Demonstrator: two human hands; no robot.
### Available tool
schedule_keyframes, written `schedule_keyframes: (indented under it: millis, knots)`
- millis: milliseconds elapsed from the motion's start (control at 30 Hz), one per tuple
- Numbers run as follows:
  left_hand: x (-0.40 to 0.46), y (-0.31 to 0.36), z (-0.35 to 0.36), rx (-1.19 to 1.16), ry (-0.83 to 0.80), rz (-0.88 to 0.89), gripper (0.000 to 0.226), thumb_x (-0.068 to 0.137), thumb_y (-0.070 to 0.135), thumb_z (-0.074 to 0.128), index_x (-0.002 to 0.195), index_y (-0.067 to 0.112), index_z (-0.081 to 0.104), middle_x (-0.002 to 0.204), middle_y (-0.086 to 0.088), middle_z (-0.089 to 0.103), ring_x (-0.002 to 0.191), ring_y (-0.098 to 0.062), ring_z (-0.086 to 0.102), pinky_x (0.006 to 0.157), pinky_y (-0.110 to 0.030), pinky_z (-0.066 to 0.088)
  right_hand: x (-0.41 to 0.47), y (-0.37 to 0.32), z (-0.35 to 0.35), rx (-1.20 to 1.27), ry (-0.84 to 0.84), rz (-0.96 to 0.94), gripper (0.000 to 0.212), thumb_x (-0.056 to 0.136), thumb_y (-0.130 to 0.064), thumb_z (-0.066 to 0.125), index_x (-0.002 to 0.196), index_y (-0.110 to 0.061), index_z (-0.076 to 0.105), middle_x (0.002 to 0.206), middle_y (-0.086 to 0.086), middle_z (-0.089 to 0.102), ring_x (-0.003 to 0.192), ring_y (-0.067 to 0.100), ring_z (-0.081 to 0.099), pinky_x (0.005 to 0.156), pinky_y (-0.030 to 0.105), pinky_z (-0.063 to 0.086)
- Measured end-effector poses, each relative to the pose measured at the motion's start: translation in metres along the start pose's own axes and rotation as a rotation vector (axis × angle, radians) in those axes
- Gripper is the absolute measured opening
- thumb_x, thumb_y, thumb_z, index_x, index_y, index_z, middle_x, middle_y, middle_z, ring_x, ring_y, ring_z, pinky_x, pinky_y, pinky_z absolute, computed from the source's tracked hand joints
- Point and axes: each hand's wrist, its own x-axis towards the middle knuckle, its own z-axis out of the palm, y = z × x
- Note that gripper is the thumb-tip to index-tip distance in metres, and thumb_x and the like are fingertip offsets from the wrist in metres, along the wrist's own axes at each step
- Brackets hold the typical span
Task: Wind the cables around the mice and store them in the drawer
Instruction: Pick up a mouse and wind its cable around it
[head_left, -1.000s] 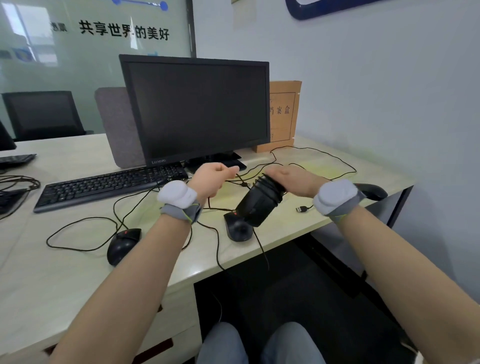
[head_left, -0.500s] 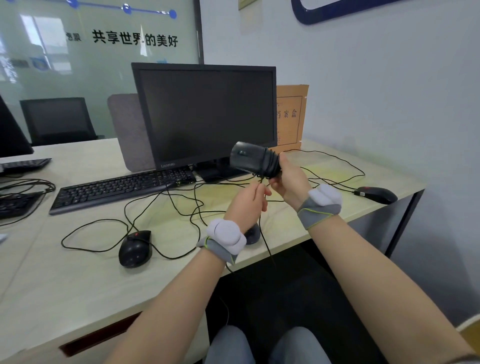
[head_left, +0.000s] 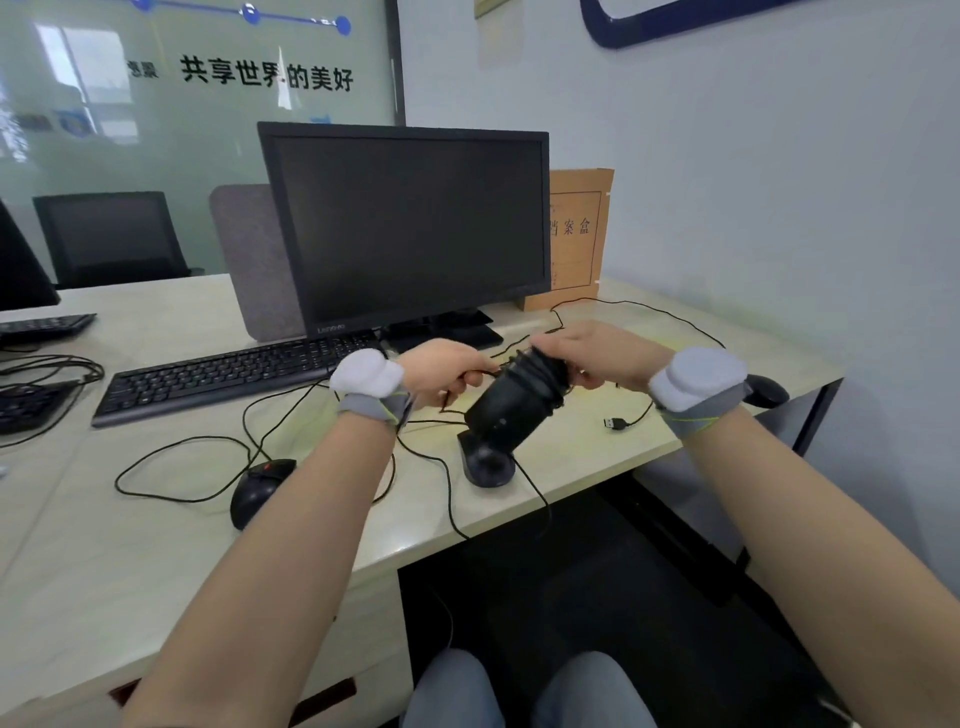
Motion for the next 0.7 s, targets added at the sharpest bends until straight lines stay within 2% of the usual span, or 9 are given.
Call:
schedule_keyframes:
  millis: [100, 200, 300, 333, 400, 467, 533, 600, 700]
  knots:
    - [-0.005, 0.021, 0.007, 0.306, 0.119, 0.056, 0.019, 0.094, 0.017, 0.044, 0.08, 0.014, 0.056, 0.059, 0.003, 0.044, 0.047, -0.01, 0.033, 0.037, -0.017, 0.028, 0.008, -0.004, 0.012, -0.313, 0.085, -0.003, 0.046, 0.094, -0.046, 0.042, 0.076, -0.008, 0.061, 0.065, 0.007, 0.053, 0.057, 0.021, 0.046, 0.057, 0.029, 0.036]
    - [-0.001, 0.028, 0.016, 0.388, 0.32, 0.179, 0.031, 0.094, 0.01, 0.04, 0.064, 0.014, 0.048, 0.064, -0.002, 0.053, 0.054, -0.011, 0.049, 0.05, -0.017, 0.042, 0.016, -0.003, 0.03, -0.353, 0.389, -0.042, 0.043, 0.096, -0.042, 0.039, 0.088, -0.01, 0.068, 0.078, 0.009, 0.061, 0.071, 0.025, 0.052, 0.061, 0.032, 0.035]
    - [-0.001, 0.027, 0.022, 0.285, 0.443, 0.243, 0.022, 0.096, 0.015, 0.036, 0.089, 0.005, 0.054, 0.078, -0.01, 0.066, 0.065, -0.021, 0.065, 0.063, -0.029, 0.05, 0.021, 0.003, 0.04, -0.248, 0.654, -0.075, 0.042, 0.097, -0.039, 0.037, 0.087, -0.01, 0.066, 0.077, 0.009, 0.061, 0.072, 0.027, 0.054, 0.059, 0.035, 0.035]
    - [-0.002, 0.025, 0.024, 0.25, 0.437, 0.256, 0.024, 0.097, 0.018, 0.034, 0.097, 0.004, 0.053, 0.077, -0.007, 0.068, 0.064, -0.019, 0.067, 0.063, -0.031, 0.05, 0.023, 0.004, 0.04, -0.166, 0.686, -0.06, 0.042, 0.097, -0.039, 0.037, 0.086, -0.01, 0.066, 0.075, 0.009, 0.061, 0.069, 0.027, 0.055, 0.06, 0.036, 0.039]
    - [-0.005, 0.019, 0.029, 0.193, 0.35, 0.289, 0.027, 0.098, 0.021, 0.033, 0.097, 0.006, 0.055, 0.067, 0.0, 0.067, 0.056, -0.013, 0.064, 0.056, -0.025, 0.044, 0.03, 0.006, 0.037, 0.152, 0.725, -0.001, 0.041, 0.096, -0.039, 0.039, 0.076, -0.012, 0.063, 0.066, 0.009, 0.055, 0.054, 0.023, 0.054, 0.058, 0.034, 0.046]
    - [-0.008, 0.013, 0.037, 0.143, 0.246, 0.363, 0.027, 0.099, 0.02, 0.032, 0.093, 0.009, 0.056, 0.062, 0.001, 0.062, 0.053, -0.012, 0.06, 0.058, -0.024, 0.043, 0.036, 0.006, 0.032, 0.615, 0.756, 0.088, 0.041, 0.096, -0.039, 0.042, 0.064, -0.016, 0.053, 0.058, 0.006, 0.047, 0.043, 0.016, 0.045, 0.044, 0.024, 0.044]
    - [-0.006, 0.007, 0.043, 0.07, 0.211, 0.433, 0.026, 0.099, 0.018, 0.033, 0.093, 0.011, 0.058, 0.061, 0.0, 0.057, 0.052, -0.011, 0.055, 0.059, -0.022, 0.047, 0.04, 0.003, 0.03, 0.996, 0.708, 0.179, 0.039, 0.096, -0.04, 0.044, 0.066, -0.015, 0.049, 0.056, 0.004, 0.042, 0.041, 0.012, 0.039, 0.034, 0.017, 0.036]
    - [-0.003, 0.002, 0.044, -0.007, 0.197, 0.451, 0.027, 0.099, 0.019, 0.035, 0.09, 0.012, 0.06, 0.06, 0.0, 0.053, 0.049, -0.008, 0.052, 0.06, -0.021, 0.049, 0.043, -0.001, 0.033, 1.201, 0.623, 0.226, 0.036, 0.097, -0.039, 0.043, 0.072, -0.013, 0.047, 0.06, 0.003, 0.039, 0.036, 0.009, 0.037, 0.03, 0.013, 0.03]
    - [-0.002, -0.005, 0.041, -0.015, 0.133, 0.477, 0.038, 0.098, 0.031, 0.04, 0.07, 0.016, 0.061, 0.051, 0.007, 0.049, 0.044, -0.004, 0.047, 0.062, -0.024, 0.045, 0.041, -0.007, 0.03, 1.373, 0.519, 0.218, 0.033, 0.099, -0.029, 0.037, 0.068, -0.018, 0.04, 0.06, 0.0, 0.031, 0.027, 0.006, 0.03, 0.03, 0.01, 0.019]
